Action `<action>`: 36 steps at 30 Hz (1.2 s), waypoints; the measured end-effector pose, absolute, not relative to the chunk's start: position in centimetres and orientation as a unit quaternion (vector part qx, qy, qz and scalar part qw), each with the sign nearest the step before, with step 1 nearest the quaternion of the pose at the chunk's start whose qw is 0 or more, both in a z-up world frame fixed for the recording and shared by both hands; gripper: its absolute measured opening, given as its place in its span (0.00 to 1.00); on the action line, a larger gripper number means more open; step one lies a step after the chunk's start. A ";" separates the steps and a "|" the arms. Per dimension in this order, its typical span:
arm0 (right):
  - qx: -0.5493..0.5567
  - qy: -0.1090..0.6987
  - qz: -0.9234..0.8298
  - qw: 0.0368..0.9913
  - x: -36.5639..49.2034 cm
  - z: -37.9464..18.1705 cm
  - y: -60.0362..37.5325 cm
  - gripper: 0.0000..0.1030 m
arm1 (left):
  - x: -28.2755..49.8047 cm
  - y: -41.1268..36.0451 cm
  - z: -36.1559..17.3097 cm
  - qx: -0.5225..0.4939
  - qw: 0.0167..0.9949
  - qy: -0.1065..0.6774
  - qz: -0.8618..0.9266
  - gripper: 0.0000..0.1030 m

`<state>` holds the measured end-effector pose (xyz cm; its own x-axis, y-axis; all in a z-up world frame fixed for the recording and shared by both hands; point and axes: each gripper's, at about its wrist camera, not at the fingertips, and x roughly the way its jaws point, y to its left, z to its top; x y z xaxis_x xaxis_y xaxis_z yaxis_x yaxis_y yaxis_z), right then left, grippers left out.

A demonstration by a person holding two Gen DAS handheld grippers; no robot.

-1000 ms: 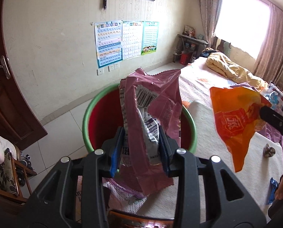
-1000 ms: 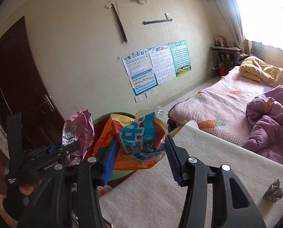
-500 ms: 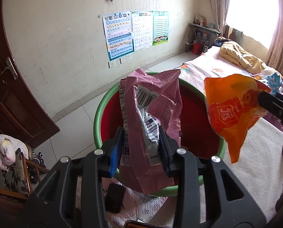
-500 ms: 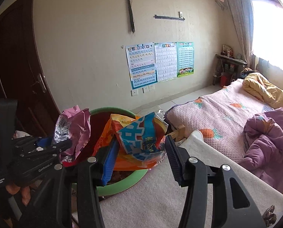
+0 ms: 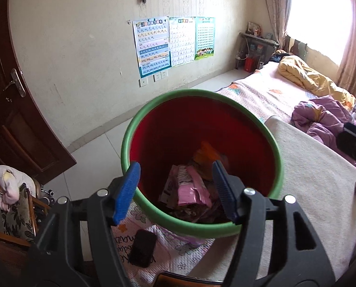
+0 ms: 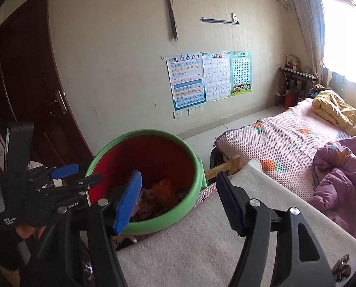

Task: Collect trash
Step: 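Open both tools over the red bucket to drop pink wrapper and orange bag, then grasp the blue wrapper with the left tool while the right tool grasps the brown crumpled wrapper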

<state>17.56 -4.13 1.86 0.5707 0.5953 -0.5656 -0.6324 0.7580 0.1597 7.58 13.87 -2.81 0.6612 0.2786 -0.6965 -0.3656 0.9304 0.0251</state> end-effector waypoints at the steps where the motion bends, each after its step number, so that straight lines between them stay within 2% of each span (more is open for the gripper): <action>1: -0.026 0.313 0.342 0.886 17.2 1.7 -5.3 0.62 | 7.3 13.6 -2.7 -0.062 0.911 0.370 0.172 0.58; 10: -0.012 0.382 0.183 0.906 15.7 -1.0 -20.7 0.64 | 5.6 7.2 -2.9 -0.085 0.918 0.379 0.073 0.59; 16: 0.012 0.415 0.077 0.907 15.9 -3.1 -29.7 0.65 | 6.0 -4.9 -4.8 -0.038 0.897 0.425 -0.117 0.61; 23: 0.002 0.427 0.061 0.902 16.3 -4.8 -32.8 0.65 | 6.3 -17.7 -7.6 -0.011 0.817 0.483 -0.316 0.64; 25: 0.004 0.428 0.068 0.901 16.6 -5.1 -33.0 0.65 | 6.1 -20.1 -8.6 0.006 0.798 0.498 -0.340 0.57; 27: 0.011 0.434 0.077 0.897 17.3 -5.6 -33.0 0.65 | 6.0 -22.0 -9.9 0.010 0.772 0.519 -0.366 0.38; 29: 0.010 0.442 0.081 0.893 18.0 -6.2 -32.4 0.65 | 5.7 -22.7 -11.0 0.017 0.759 0.534 -0.373 0.28; 33: 0.018 0.451 0.095 0.887 19.1 -7.4 -31.3 0.65 | 4.7 -20.1 -10.8 0.014 0.768 0.525 -0.366 0.22; 36: 0.034 0.462 0.095 0.881 19.8 -8.3 -30.8 0.65 | 3.9 -16.6 -9.8 0.028 0.791 0.507 -0.340 0.22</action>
